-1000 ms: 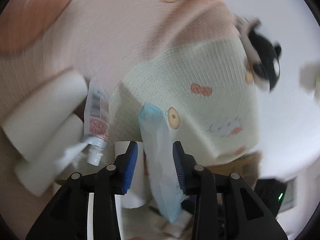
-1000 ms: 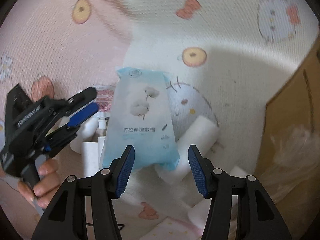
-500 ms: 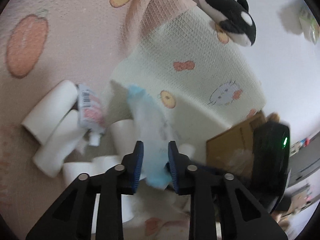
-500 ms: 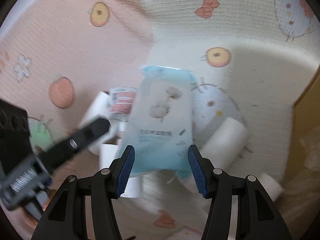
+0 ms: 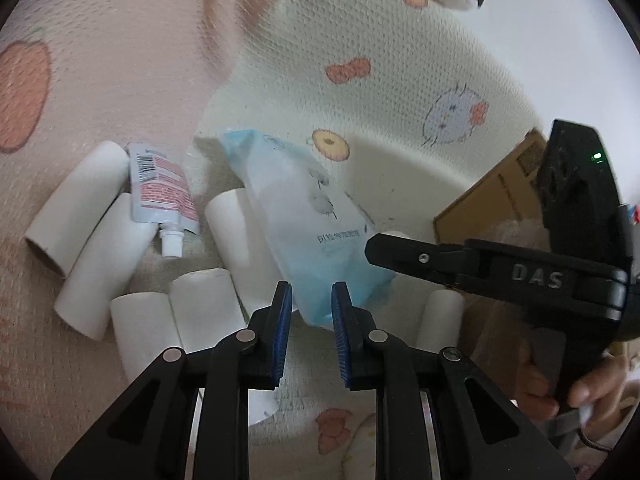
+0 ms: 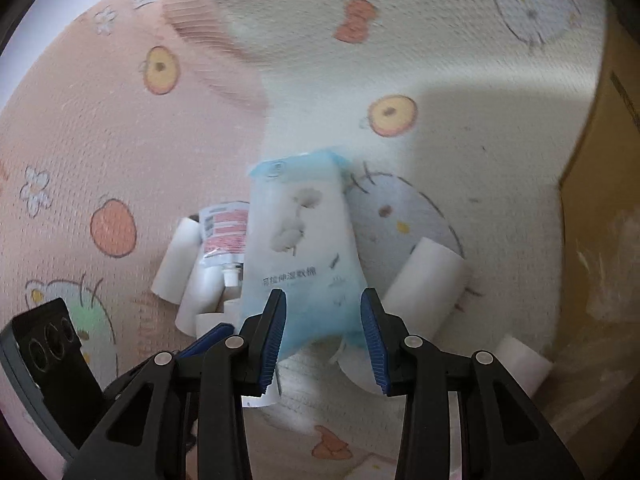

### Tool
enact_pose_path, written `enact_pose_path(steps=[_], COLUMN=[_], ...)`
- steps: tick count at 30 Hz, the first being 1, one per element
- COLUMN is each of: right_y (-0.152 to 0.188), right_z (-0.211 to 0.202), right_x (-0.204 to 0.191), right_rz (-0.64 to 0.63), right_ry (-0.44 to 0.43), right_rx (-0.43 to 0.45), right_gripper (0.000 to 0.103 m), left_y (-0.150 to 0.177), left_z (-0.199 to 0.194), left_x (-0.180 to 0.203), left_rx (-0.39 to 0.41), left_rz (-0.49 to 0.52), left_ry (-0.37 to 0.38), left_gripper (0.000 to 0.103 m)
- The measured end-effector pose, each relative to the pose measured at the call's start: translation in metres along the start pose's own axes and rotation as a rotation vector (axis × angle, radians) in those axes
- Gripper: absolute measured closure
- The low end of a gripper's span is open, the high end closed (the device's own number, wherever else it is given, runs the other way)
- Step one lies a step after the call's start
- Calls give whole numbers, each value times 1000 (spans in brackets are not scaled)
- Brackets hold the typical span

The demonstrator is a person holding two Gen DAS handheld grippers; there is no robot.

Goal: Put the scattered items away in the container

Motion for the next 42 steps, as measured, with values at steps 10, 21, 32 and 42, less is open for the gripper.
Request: enact_pose_path(steps=[10, 21, 32, 42], right_y=[-2, 5, 19, 27], right_z=[-12, -8, -3, 10], right_x=[15, 26, 31, 42], right_rz=[-19, -68, -129, -77], right_ry=[210, 305, 487, 319], right_rx=[33, -23, -117, -145], right_gripper=[66, 65, 63, 56], left_y=[-22, -34, -28, -21], left_z=[45, 76, 43, 52], left_x=[5, -9, -7, -7], left_rx=[-56, -144, -114, -174], left_rz=[-73, -163, -110, -204], left_ry=[67, 47, 112, 261], left_gripper=[82, 87, 80, 65])
Point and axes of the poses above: each gripper's, at about its wrist camera, not at the fingertips, and z roughly the way its jaws point, x to its right, y to its underside, the point moved 6 cm from there along z, roughly the way its jaws point, and after that the axes turned 2 degrees about -y, right-handed, at the moved point
